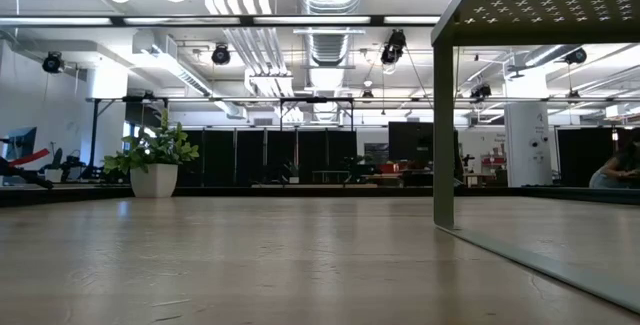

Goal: Pick & Place Mini shaped plates
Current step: Stack the leaf-shaped plate on the leaf-shaped plates on the shelf

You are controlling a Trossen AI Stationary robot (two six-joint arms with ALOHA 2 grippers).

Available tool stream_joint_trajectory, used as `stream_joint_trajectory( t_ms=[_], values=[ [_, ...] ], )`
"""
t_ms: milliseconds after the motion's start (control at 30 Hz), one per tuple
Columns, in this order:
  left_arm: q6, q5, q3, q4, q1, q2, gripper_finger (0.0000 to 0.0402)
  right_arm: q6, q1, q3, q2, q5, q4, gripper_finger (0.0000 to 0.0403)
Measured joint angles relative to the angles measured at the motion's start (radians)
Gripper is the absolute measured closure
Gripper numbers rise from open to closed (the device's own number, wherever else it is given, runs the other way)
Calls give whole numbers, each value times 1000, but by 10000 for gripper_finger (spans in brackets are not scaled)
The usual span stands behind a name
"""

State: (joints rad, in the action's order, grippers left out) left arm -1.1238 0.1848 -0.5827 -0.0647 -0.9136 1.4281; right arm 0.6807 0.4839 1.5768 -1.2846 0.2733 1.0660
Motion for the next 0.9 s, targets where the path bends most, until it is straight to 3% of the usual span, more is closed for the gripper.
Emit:
stream_joint_trajectory(
  t_ms=[367,600,900],
  values=[
    [-32,0,-88,-98,11,-35,401,-1,0,0,0,17,0,335],
    [-14,-115,-203,-361,79,-128,401,-4,-1,0,0,129,-8,335],
    [159,-233,-392,-746,270,-242,401,0,-1,0,-6,255,-31,335]
  ],
)
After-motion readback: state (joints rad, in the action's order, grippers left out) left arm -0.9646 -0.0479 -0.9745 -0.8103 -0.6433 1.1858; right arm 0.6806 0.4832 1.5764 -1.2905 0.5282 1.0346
